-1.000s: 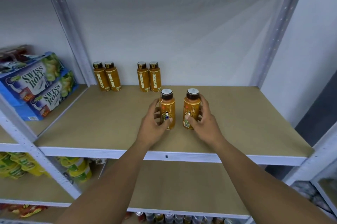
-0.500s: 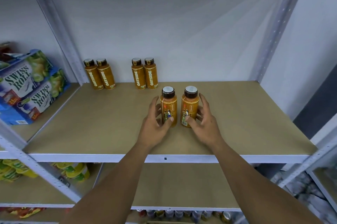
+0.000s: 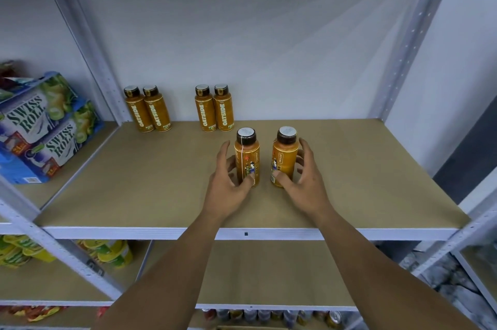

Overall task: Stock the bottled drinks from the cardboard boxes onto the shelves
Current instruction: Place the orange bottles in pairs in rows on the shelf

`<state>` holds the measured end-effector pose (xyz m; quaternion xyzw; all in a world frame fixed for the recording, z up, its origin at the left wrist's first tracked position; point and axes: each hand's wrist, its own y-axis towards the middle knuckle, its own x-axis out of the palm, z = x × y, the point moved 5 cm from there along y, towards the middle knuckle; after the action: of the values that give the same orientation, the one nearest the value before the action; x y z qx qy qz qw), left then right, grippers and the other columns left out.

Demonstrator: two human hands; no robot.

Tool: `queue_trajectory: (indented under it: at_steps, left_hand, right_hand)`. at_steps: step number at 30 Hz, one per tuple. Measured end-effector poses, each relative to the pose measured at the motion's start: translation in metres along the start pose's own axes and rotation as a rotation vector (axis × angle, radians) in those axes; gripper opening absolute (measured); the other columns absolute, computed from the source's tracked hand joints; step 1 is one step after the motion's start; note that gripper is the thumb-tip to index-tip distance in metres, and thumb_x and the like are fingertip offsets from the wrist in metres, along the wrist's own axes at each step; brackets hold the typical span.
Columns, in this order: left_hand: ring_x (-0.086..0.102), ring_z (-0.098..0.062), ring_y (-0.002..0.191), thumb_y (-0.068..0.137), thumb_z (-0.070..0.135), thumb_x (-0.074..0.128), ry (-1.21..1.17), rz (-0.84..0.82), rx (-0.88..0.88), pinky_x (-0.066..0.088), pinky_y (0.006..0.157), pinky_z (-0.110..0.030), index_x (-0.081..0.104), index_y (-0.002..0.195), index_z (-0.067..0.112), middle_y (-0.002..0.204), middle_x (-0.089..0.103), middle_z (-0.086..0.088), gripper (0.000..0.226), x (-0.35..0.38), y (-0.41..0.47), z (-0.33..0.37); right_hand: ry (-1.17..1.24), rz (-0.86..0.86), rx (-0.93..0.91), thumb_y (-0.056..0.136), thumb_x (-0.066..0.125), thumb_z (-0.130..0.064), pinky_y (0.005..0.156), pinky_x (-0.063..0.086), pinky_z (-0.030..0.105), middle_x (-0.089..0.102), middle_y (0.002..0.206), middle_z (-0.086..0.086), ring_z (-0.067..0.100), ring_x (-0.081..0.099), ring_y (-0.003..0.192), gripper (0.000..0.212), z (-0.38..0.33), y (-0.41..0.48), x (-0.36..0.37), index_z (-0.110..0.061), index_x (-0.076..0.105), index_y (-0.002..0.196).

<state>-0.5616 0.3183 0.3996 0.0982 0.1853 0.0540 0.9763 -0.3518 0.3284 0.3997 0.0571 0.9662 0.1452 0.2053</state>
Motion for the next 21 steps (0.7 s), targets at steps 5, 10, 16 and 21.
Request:
queue_trajectory:
  at_steps: [5,10,16,21]
  left_hand:
    - [0.055,-0.015,0.13,0.087,0.026,0.081,0.03,0.031,-0.009,0.048,0.109,-0.039,0.012,0.159,0.044,0.149,0.054,0.001,0.101,-0.0028,-0.001,0.0024]
    - [0.054,-0.015,0.129,0.085,0.035,0.083,0.049,0.034,-0.007,0.05,0.104,-0.039,0.008,0.159,0.046,0.153,0.049,0.0,0.105,-0.0025,-0.0004,0.0039]
    - [0.053,-0.016,0.136,0.088,0.023,0.08,0.0,0.022,-0.017,0.045,0.113,-0.046,0.007,0.16,0.045,0.151,0.054,0.003,0.105,-0.0017,-0.0035,0.0042]
    - [0.056,-0.012,0.121,0.083,0.035,0.085,0.051,0.064,-0.017,0.05,0.096,-0.033,0.005,0.159,0.046,0.147,0.054,0.001,0.111,-0.004,-0.0032,0.0064]
  right_hand:
    - [0.001,-0.037,0.05,0.09,0.076,-0.022,0.092,0.036,0.005,0.055,0.146,-0.004,0.009,0.054,0.125,0.091,0.0017,-0.0025,0.0,-0.041,0.017,0.157]
    - [-0.015,0.018,0.033,0.08,0.085,-0.041,0.095,0.049,0.027,0.054,0.144,-0.003,0.016,0.056,0.123,0.093,-0.0038,-0.0011,-0.0027,-0.039,0.026,0.152]
    - [-0.003,0.021,0.032,0.084,0.082,-0.036,0.094,0.046,0.023,0.055,0.143,-0.003,0.014,0.057,0.121,0.089,-0.0034,-0.0038,-0.0038,-0.042,0.024,0.152]
    - [-0.06,0.07,0.033,0.084,0.082,-0.031,0.097,0.05,0.029,0.06,0.139,0.001,0.014,0.059,0.117,0.089,-0.0022,-0.0047,-0.006,-0.04,0.025,0.152]
